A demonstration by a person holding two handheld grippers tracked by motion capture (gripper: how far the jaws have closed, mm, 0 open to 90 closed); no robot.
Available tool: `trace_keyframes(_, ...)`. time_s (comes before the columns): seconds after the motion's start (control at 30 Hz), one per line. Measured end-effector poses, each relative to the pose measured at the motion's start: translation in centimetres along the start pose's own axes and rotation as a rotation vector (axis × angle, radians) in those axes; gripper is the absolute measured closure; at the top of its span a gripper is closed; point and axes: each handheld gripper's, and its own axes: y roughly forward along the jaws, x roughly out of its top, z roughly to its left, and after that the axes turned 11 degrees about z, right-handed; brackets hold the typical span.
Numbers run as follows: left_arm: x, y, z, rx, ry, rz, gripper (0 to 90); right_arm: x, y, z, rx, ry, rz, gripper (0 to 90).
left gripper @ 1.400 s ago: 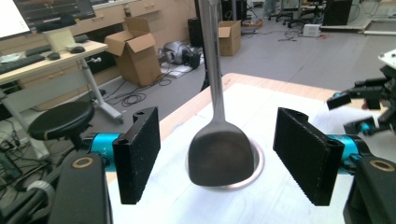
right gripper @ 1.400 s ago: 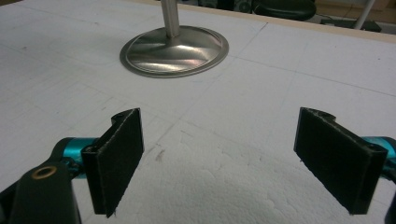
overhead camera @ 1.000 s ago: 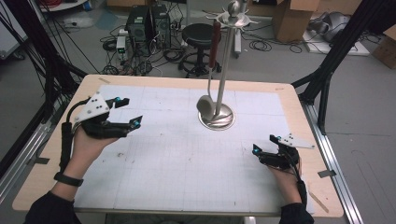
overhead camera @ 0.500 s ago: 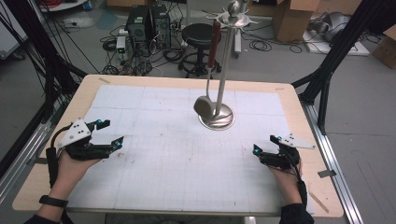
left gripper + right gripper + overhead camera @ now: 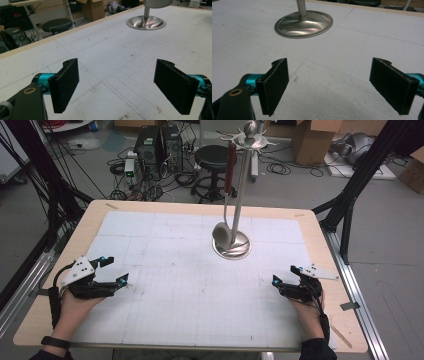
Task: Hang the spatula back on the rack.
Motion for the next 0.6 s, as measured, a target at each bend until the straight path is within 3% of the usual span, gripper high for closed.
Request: trace_keyframes(0.6,-0.02,0.15,-0.21,0.0,-0.006,0.007,20.5,0.03,0.01,0.03,-0.001,-0.006,-0.005,15.3)
